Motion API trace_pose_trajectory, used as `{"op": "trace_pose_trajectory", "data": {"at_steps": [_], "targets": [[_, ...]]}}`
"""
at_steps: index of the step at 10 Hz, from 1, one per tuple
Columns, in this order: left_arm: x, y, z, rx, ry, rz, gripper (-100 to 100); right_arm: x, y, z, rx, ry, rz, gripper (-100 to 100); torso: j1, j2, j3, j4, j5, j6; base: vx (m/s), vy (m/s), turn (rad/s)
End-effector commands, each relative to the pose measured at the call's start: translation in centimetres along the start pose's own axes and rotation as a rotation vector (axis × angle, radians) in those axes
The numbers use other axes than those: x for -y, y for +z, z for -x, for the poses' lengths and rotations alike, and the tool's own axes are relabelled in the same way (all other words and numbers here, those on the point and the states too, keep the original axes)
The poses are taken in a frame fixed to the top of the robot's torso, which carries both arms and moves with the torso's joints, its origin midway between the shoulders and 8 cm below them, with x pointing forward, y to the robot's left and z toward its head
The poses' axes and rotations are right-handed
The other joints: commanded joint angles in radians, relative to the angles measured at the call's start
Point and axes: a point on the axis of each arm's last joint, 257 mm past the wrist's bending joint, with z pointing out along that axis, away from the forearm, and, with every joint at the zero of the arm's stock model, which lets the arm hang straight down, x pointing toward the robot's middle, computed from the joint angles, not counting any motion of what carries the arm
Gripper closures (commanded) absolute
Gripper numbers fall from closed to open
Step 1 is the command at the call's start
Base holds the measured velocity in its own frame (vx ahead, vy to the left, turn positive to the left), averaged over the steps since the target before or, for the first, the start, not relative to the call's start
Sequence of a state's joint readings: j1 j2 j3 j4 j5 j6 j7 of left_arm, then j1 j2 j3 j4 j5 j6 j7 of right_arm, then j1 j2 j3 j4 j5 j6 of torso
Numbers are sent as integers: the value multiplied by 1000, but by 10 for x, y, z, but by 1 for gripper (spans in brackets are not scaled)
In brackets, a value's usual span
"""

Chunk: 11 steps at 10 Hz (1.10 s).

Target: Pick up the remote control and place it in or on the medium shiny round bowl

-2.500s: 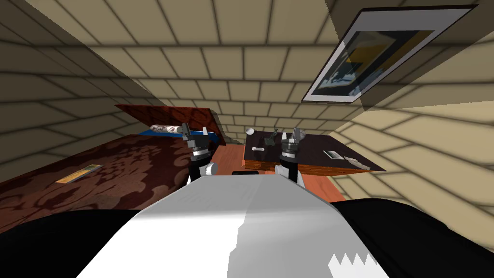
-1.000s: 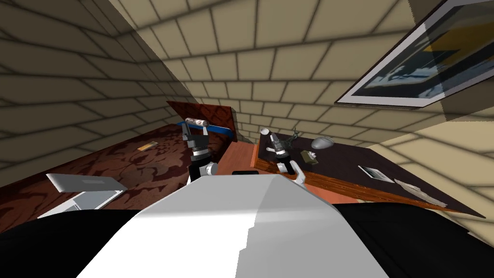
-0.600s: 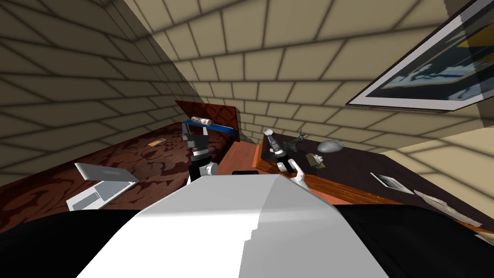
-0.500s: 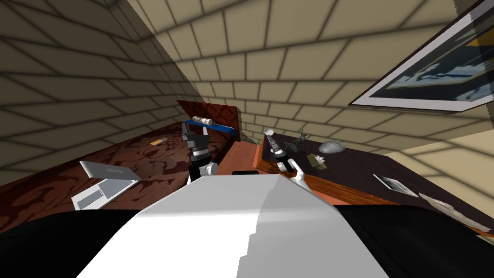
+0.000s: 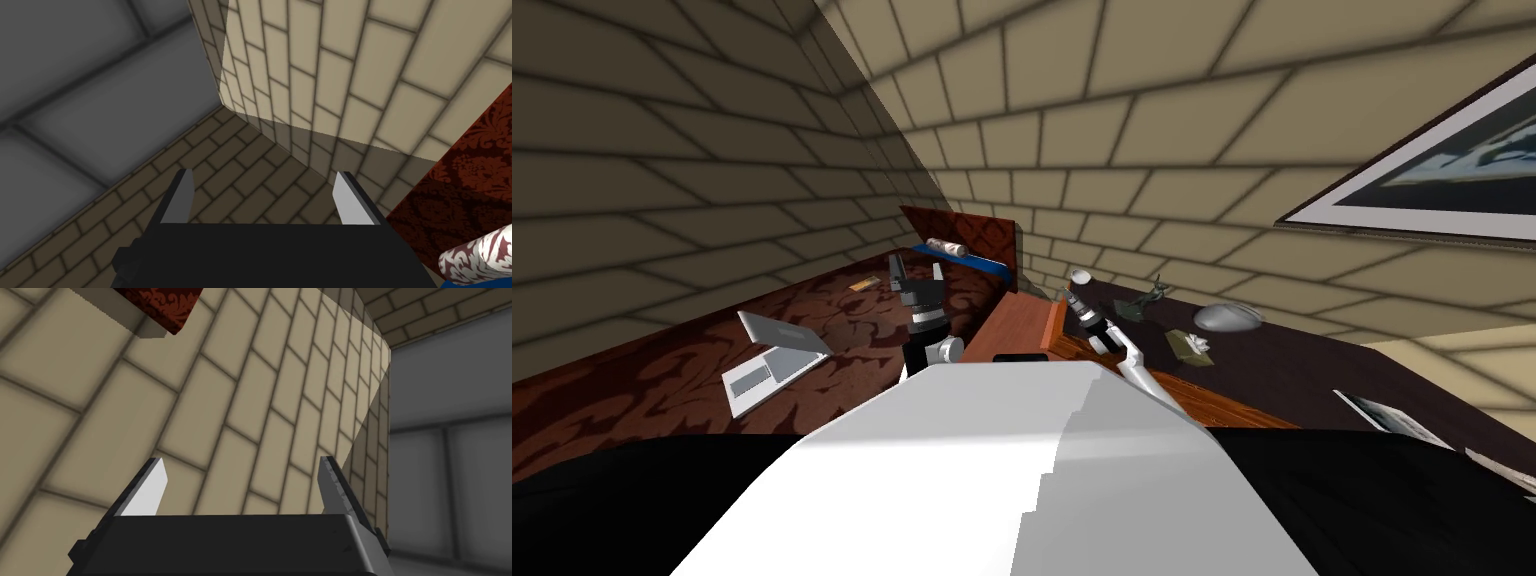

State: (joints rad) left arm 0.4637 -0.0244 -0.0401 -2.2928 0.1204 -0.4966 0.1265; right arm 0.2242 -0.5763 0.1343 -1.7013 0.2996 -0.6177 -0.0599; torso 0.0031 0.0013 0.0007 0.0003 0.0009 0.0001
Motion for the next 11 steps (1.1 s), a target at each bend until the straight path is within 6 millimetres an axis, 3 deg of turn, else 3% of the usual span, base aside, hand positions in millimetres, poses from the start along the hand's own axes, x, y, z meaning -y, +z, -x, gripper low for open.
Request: {"op": "trace_pose_trajectory", "data": {"at_steps": [1, 6, 11], "targets": [[0, 0, 0, 0, 0, 0, 0, 12, -3, -10, -35, -15, -22, -100, 0, 0, 0, 0, 0, 0, 11, 40, 104], [0, 0, 0, 0, 0, 0, 0, 60, -22, -52, -242, -126, -89, -100, -2, -1, 0, 0, 0, 1, 18, 33, 166], [0, 0, 0, 0, 0, 0, 0, 103, -52, -77, -392, -206, -159, -100, -4, 0, 0, 0, -1, 1, 15, 7, 115]]}}
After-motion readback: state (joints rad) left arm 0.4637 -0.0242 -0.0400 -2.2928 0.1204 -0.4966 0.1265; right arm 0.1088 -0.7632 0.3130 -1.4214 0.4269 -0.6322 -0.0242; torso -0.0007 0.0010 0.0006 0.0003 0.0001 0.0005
